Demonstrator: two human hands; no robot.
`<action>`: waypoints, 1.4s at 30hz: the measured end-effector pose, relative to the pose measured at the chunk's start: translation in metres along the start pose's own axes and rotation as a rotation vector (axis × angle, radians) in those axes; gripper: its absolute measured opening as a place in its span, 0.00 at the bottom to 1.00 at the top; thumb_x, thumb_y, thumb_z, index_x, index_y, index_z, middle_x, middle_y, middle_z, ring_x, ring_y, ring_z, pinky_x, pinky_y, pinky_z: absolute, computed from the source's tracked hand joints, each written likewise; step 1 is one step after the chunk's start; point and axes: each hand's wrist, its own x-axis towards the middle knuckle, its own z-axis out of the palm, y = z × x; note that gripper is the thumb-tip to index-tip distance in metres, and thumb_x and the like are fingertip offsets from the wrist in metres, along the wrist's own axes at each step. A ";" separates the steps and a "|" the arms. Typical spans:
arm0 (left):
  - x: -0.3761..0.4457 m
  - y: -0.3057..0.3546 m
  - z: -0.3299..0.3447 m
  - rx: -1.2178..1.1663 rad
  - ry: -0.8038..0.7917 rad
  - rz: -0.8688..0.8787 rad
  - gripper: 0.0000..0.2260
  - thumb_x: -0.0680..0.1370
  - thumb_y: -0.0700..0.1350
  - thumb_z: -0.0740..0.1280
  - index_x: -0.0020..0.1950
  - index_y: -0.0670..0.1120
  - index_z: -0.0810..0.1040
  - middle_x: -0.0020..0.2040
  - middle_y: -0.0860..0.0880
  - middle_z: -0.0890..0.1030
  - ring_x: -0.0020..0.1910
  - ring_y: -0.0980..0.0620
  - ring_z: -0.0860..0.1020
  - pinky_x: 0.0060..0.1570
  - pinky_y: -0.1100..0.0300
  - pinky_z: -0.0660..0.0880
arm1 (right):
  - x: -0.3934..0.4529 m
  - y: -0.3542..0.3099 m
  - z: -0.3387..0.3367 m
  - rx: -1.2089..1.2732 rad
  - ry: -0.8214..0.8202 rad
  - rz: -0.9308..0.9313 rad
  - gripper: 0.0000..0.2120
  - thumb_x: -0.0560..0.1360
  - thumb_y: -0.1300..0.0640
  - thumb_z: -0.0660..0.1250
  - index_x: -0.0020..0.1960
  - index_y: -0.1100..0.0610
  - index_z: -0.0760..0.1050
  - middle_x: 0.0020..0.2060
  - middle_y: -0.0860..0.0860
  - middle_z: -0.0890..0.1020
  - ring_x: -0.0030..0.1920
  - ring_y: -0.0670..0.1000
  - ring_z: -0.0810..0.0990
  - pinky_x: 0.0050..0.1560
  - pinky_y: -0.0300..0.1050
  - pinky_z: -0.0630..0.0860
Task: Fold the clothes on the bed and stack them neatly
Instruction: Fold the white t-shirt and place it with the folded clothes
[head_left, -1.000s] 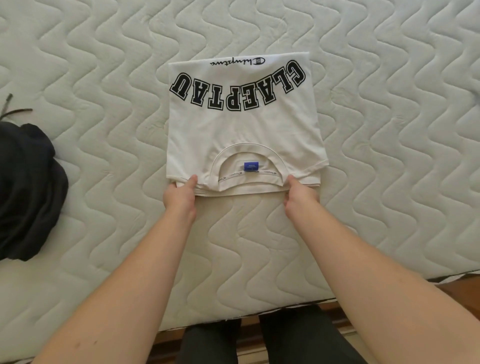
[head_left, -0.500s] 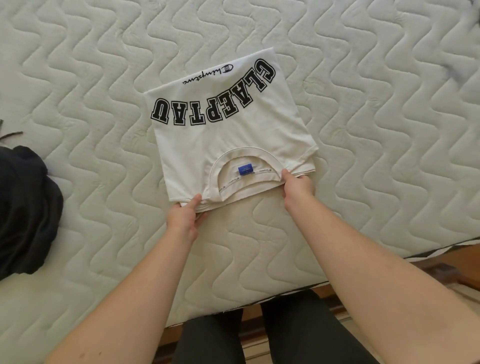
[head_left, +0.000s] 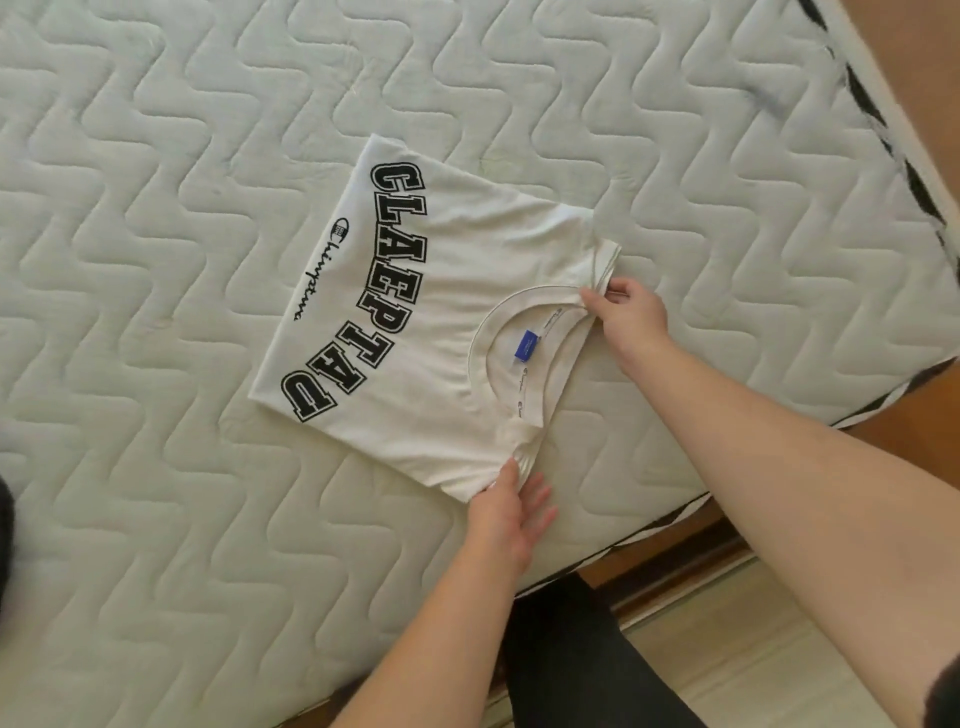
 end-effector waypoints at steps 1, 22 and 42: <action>-0.004 -0.003 0.003 0.099 -0.030 -0.029 0.14 0.82 0.52 0.63 0.57 0.42 0.77 0.56 0.44 0.82 0.49 0.48 0.82 0.40 0.53 0.80 | 0.002 0.002 -0.004 0.011 -0.032 0.021 0.18 0.73 0.54 0.74 0.60 0.59 0.77 0.55 0.54 0.83 0.54 0.52 0.81 0.59 0.48 0.76; 0.029 0.176 0.091 1.988 -0.308 1.346 0.16 0.76 0.46 0.70 0.64 0.52 0.77 0.61 0.50 0.77 0.61 0.49 0.74 0.61 0.55 0.69 | -0.213 0.128 0.052 0.370 -0.354 0.655 0.05 0.76 0.49 0.67 0.48 0.49 0.79 0.50 0.51 0.84 0.54 0.52 0.81 0.54 0.47 0.76; 0.042 0.290 0.218 2.489 -0.022 1.128 0.34 0.66 0.60 0.78 0.67 0.51 0.72 0.58 0.50 0.77 0.58 0.44 0.74 0.58 0.48 0.69 | -0.228 0.057 0.160 1.309 0.142 0.970 0.18 0.73 0.61 0.73 0.62 0.55 0.76 0.57 0.47 0.82 0.58 0.45 0.79 0.68 0.43 0.69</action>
